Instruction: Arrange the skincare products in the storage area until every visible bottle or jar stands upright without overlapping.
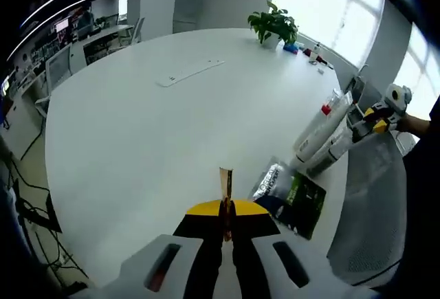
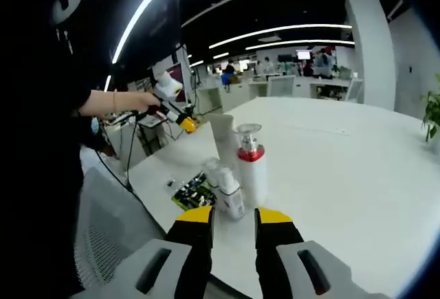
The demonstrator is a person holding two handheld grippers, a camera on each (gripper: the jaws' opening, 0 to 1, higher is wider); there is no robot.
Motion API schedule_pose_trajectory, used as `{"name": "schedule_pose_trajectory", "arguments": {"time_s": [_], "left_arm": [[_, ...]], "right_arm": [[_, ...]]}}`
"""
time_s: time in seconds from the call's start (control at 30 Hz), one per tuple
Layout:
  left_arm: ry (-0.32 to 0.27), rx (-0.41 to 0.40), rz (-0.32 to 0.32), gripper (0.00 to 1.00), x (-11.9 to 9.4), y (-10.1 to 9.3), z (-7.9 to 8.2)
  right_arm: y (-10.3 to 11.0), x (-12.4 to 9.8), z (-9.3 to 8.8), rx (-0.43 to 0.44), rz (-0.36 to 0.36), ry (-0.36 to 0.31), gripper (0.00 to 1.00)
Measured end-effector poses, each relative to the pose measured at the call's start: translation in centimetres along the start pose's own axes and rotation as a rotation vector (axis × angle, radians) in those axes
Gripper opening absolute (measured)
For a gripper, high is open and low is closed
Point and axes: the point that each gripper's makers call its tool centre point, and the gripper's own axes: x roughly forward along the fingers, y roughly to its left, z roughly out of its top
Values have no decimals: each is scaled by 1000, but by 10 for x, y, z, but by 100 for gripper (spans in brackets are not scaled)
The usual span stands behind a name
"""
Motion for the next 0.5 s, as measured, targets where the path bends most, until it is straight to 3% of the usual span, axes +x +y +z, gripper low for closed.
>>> {"name": "schedule_pose_trajectory", "arguments": {"time_s": [0.07,0.13,0.37,0.5], "left_arm": [[-16,10,-15,3,0,3,-2],[-25,30,-24,3,-4,-6,2],[-62,151,-65,3,-24,-61,21],[-75,208,-66,3,-34,-98,32]], "right_arm": [[3,0,6,12,10,-21,19],[7,1,14,10,22,-41,20],[24,7,42,-89,59,-99,24],[33,9,55,-99,97,-132,20]]}}
